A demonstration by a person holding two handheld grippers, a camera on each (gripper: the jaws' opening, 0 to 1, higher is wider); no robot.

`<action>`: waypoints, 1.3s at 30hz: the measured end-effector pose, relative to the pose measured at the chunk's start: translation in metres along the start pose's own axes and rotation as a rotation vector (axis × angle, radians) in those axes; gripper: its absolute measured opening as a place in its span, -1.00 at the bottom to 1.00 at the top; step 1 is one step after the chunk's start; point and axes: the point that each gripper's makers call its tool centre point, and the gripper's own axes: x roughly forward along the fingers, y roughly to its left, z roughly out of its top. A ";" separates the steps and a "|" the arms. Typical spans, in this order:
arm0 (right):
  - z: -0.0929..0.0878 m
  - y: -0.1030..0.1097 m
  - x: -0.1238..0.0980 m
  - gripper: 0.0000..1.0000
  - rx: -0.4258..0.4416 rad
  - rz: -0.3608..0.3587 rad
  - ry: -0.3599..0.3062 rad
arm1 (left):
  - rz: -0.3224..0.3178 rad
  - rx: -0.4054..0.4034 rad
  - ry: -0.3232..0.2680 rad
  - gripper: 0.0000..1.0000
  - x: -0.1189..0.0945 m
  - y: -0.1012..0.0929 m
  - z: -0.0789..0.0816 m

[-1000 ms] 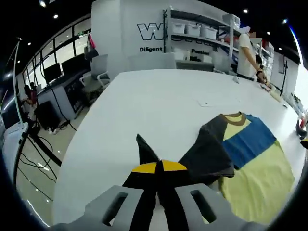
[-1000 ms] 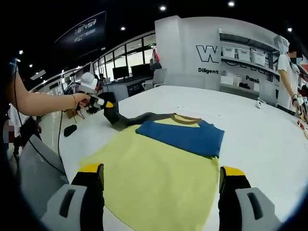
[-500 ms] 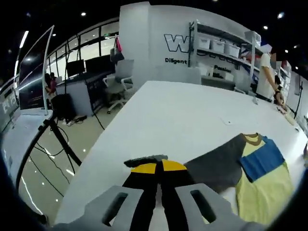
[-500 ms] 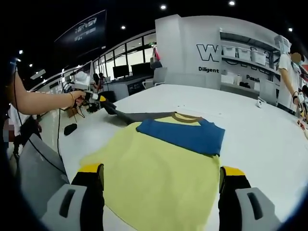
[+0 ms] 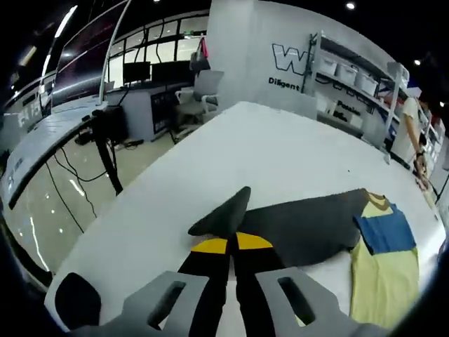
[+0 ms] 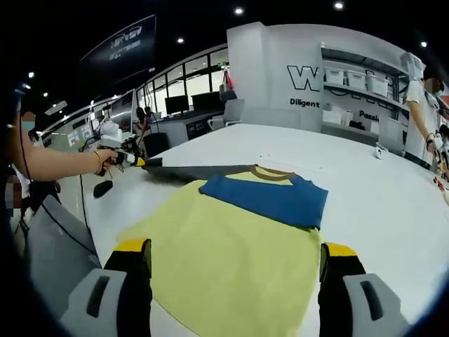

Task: Fold the garment on the visible template until the final outline fits inside the template.

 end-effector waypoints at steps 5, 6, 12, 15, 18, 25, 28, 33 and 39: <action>0.000 0.001 0.000 0.98 -0.003 0.004 0.002 | 0.047 -0.015 0.011 -0.95 -0.007 0.017 -0.007; 0.001 0.001 0.000 0.98 -0.002 0.005 0.001 | 0.060 -0.013 -0.002 -0.97 -0.010 0.020 -0.005; 0.003 0.002 0.000 0.98 -0.002 0.007 -0.008 | 0.148 0.047 -0.049 -0.96 -0.018 0.056 0.014; 0.002 0.003 -0.002 0.98 -0.005 0.008 -0.008 | 0.144 0.065 -0.019 -0.78 -0.012 0.065 0.013; 0.002 0.003 -0.004 0.98 0.000 0.007 -0.008 | 0.122 0.074 0.015 -0.56 -0.002 0.069 0.008; 0.001 -0.001 -0.005 0.98 0.001 -0.006 0.001 | 0.036 0.128 0.016 -0.27 0.000 0.056 -0.003; 0.002 0.000 -0.005 0.98 -0.001 -0.006 0.001 | 0.012 0.142 0.007 -0.27 -0.002 0.053 -0.004; 0.002 0.003 -0.003 0.98 -0.009 0.001 0.006 | -0.032 0.217 0.024 -0.28 -0.005 0.046 -0.014; 0.001 0.001 -0.005 0.98 -0.014 -0.005 0.012 | -0.041 0.265 0.056 -0.47 0.002 0.048 -0.023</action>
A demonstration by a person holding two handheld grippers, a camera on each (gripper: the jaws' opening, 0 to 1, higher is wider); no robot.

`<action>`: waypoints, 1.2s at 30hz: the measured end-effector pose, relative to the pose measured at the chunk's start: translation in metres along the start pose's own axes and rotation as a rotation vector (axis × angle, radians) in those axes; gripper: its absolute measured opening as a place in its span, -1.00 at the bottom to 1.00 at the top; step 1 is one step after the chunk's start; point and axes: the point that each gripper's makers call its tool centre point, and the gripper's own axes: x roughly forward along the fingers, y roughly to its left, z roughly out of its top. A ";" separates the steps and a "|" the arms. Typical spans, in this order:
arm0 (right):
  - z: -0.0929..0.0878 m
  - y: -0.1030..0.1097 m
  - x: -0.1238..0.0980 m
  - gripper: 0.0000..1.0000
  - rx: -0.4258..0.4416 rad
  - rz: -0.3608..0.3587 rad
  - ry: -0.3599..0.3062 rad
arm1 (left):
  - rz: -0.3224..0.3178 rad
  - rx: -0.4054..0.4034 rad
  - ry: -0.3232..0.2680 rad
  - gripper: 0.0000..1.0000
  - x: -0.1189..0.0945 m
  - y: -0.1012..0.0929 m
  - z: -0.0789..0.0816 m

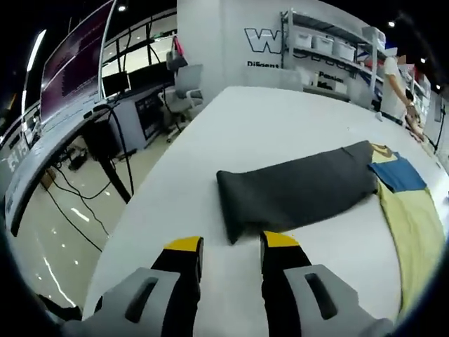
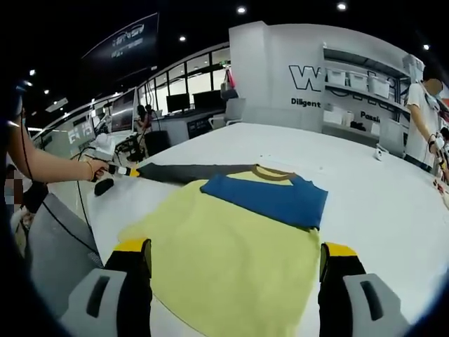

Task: Fold the garment on the visible template until the final outline fits inside the template.

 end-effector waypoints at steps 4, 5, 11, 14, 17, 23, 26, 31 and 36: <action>-0.001 -0.004 -0.004 0.98 0.002 -0.014 0.004 | -0.006 0.030 -0.002 -0.62 0.008 0.001 0.003; -0.002 -0.005 -0.005 0.98 0.002 -0.016 0.007 | -0.006 0.040 0.000 -0.64 0.009 0.001 0.003; -0.003 -0.008 -0.007 0.98 0.007 -0.032 0.010 | 0.005 0.066 0.008 -0.93 0.014 0.005 0.006; -0.002 -0.007 -0.006 0.98 0.006 -0.030 0.010 | 0.014 0.074 0.007 -0.95 0.014 0.005 0.007; -0.002 -0.006 -0.006 0.98 0.006 -0.028 0.008 | 0.016 0.063 -0.014 -0.96 0.010 0.004 0.014; 0.000 -0.005 -0.006 0.98 0.005 -0.023 0.001 | 0.016 0.073 -0.065 -0.96 0.003 -0.006 0.033; 0.001 -0.004 -0.007 0.98 0.006 -0.021 -0.005 | 0.003 0.074 -0.094 -0.96 0.001 -0.015 0.046; 0.001 -0.005 -0.008 0.98 0.009 -0.021 -0.011 | -0.024 0.085 -0.142 -0.96 -0.002 -0.036 0.069; 0.000 -0.005 -0.009 0.98 0.010 -0.023 -0.014 | -0.057 0.106 -0.186 -0.96 -0.004 -0.063 0.090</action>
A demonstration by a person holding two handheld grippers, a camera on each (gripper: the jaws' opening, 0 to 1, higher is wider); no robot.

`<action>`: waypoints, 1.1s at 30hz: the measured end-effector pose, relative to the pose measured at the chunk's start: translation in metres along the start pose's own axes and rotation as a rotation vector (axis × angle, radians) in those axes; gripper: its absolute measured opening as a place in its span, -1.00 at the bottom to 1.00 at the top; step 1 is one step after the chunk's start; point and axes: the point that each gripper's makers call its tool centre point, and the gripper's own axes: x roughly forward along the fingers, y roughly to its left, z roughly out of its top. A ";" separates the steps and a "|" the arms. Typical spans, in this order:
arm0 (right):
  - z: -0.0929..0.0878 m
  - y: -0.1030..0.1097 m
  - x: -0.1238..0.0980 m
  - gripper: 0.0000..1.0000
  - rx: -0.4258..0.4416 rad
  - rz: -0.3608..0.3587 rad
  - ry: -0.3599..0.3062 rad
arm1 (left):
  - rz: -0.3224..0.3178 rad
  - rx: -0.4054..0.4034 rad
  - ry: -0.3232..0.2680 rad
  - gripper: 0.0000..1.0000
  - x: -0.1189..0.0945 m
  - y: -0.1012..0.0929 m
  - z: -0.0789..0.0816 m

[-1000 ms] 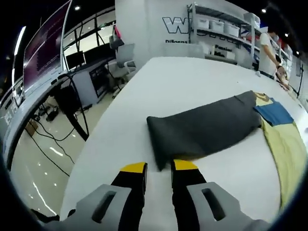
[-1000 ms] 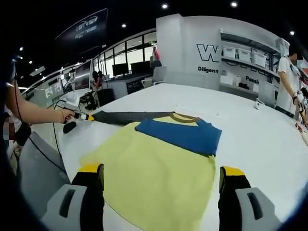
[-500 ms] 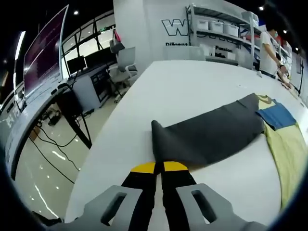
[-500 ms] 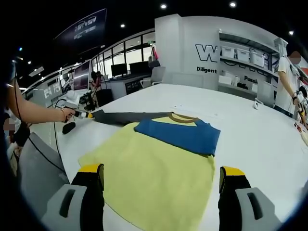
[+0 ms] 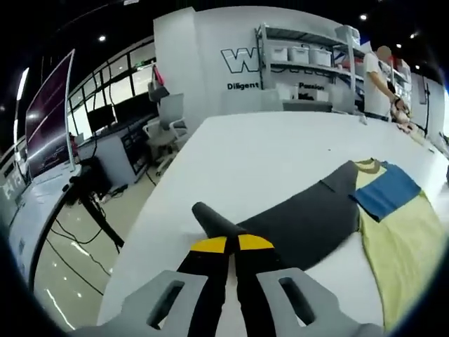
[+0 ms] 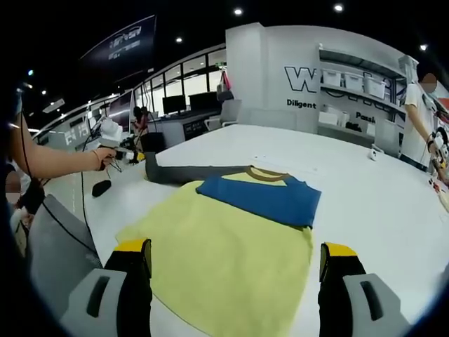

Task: Fold the garment on the visible template until the final outline fits inside the template.

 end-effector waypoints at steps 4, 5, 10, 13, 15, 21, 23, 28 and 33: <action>0.000 0.000 -0.002 0.98 0.000 0.000 -0.004 | -0.021 -0.005 -0.034 -0.96 0.004 -0.016 0.017; 0.000 0.000 -0.003 0.98 0.001 0.000 -0.004 | -0.028 -0.007 -0.041 -0.96 0.005 -0.019 0.021; -0.002 0.001 -0.005 0.98 -0.014 0.007 0.005 | -0.075 0.001 -0.084 -0.96 0.010 -0.046 0.042; -0.001 0.002 -0.007 0.98 -0.006 0.013 0.001 | -0.098 0.003 -0.102 -0.96 0.011 -0.060 0.052; -0.002 0.001 -0.008 0.98 0.001 0.012 0.000 | -0.121 0.003 -0.115 -0.96 0.011 -0.072 0.059; -0.004 0.002 -0.011 0.98 0.009 0.017 0.005 | -0.188 0.032 -0.154 -0.96 0.012 -0.108 0.078; -0.005 0.001 -0.011 0.98 0.011 0.016 0.005 | -0.203 0.044 -0.160 -0.96 0.012 -0.117 0.082; -0.006 0.000 -0.014 0.98 0.013 0.011 0.006 | -0.242 0.045 -0.178 -0.96 0.016 -0.142 0.097; -0.007 -0.002 -0.017 0.98 0.016 0.004 0.009 | -0.278 0.056 -0.198 -0.96 0.017 -0.163 0.111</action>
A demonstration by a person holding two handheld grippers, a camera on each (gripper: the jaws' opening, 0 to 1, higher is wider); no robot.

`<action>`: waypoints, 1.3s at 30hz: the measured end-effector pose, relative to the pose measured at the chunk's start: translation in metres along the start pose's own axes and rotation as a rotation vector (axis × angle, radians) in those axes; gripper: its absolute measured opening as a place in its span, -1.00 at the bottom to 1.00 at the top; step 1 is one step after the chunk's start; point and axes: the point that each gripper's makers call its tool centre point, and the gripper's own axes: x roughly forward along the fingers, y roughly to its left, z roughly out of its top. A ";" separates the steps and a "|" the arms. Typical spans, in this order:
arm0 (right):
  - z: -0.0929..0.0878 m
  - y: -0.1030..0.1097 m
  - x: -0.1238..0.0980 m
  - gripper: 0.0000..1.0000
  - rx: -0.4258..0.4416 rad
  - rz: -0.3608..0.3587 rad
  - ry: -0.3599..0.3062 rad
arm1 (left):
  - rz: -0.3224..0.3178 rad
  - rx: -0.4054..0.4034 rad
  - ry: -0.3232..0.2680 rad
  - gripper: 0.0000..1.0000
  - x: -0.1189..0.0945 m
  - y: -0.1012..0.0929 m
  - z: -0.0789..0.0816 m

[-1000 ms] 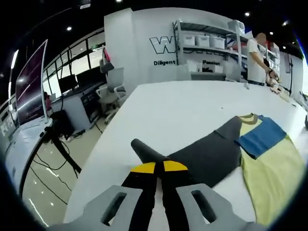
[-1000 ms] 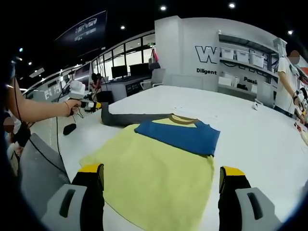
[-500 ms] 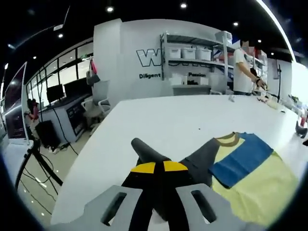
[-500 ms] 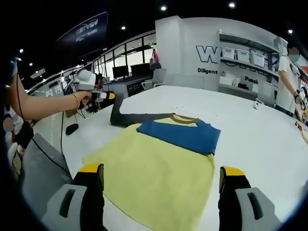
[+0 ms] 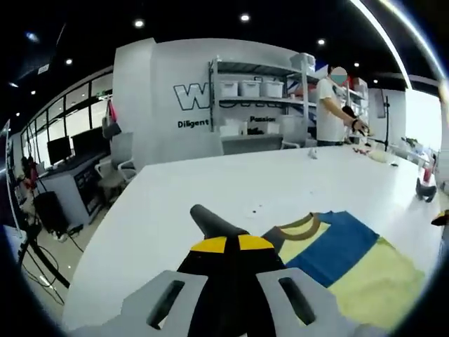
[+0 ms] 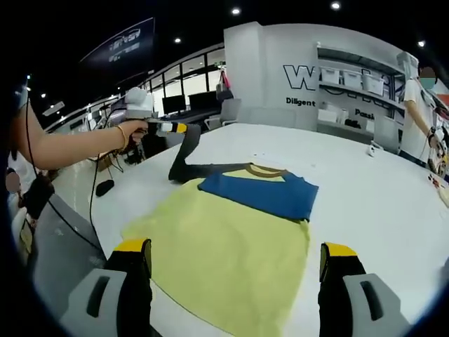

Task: Fold the garment on the visible template until the final outline fits inside the template.

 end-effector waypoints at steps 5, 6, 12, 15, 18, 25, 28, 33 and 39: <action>-0.001 -0.002 -0.002 0.98 0.002 -0.004 0.001 | -0.033 0.009 -0.022 -0.96 0.008 -0.019 0.014; -0.002 -0.002 -0.002 0.98 0.002 -0.005 0.002 | -0.034 0.010 -0.022 -0.96 0.008 -0.020 0.015; -0.005 -0.003 -0.005 0.98 0.006 -0.010 0.008 | -0.122 0.056 -0.044 -0.96 0.022 -0.073 0.032; -0.006 -0.005 -0.006 0.98 0.008 -0.014 0.009 | -0.153 0.068 -0.046 -0.96 0.027 -0.093 0.035; -0.008 -0.006 -0.007 0.98 0.009 -0.019 0.012 | -0.191 0.097 -0.047 -0.96 0.031 -0.117 0.036; -0.012 -0.009 -0.010 0.98 0.017 -0.026 0.019 | -0.250 0.175 -0.027 -0.96 0.042 -0.163 0.030; -0.014 -0.011 -0.011 0.98 0.020 -0.030 0.022 | -0.265 0.217 0.004 -0.96 0.047 -0.178 0.018; -0.017 -0.014 -0.012 0.98 0.022 -0.038 0.030 | -0.268 0.383 0.084 -0.96 0.054 -0.194 -0.013; -0.018 -0.018 -0.013 0.98 0.028 -0.046 0.030 | -0.283 0.420 0.130 -0.96 0.060 -0.203 -0.038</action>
